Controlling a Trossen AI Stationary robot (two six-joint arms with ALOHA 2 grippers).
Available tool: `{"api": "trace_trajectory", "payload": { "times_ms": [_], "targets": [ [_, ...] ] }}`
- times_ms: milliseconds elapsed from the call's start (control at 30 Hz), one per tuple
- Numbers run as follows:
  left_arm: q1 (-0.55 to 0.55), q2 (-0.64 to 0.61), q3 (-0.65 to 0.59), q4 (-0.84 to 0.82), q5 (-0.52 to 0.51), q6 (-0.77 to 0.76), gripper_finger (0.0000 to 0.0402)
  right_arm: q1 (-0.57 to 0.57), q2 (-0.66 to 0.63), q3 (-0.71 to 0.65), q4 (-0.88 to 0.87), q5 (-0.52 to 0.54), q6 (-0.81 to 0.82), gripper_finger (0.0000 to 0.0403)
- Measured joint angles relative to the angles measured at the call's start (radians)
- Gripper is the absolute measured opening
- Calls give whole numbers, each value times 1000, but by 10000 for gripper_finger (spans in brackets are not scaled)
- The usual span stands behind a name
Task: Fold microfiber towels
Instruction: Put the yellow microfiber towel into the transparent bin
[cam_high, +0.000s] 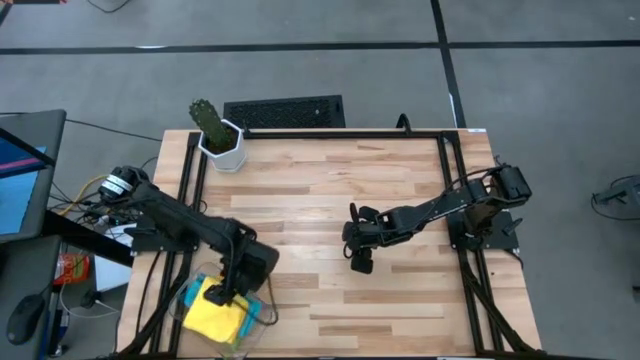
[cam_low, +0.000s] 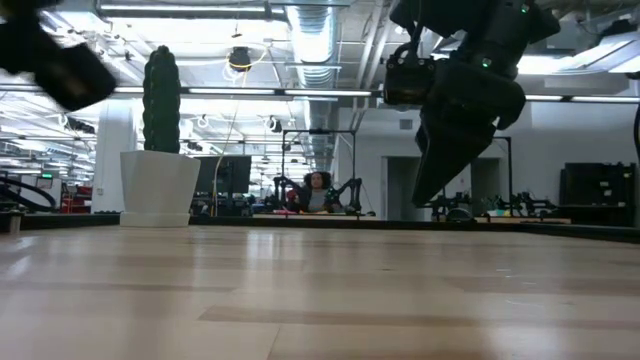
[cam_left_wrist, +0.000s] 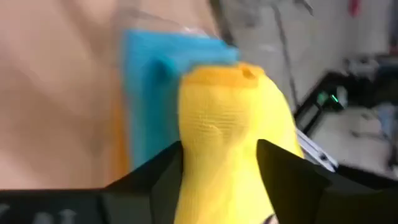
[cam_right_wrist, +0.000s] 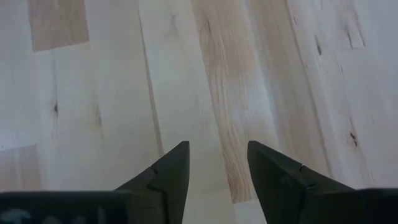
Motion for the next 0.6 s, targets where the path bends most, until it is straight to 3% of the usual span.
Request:
{"api": "trace_trajectory", "payload": {
  "times_ms": [200, 367, 467, 600],
  "targets": [
    [71, 0, 169, -210, -144, -67, 228, -1, 0, 0, -1, -7, -21, 185],
    [3, -1, 273, -336, -112, -239, 212, -1, 0, 0, 2, -17, -22, 183],
    [-82, -1, 288, -318, -114, -315, 196, -1, 0, 0, 2, -18, -22, 183],
    [-192, -1, 243, -162, -163, -381, 172, -1, 0, 0, 2, -18, -22, 182]
  ]
}}
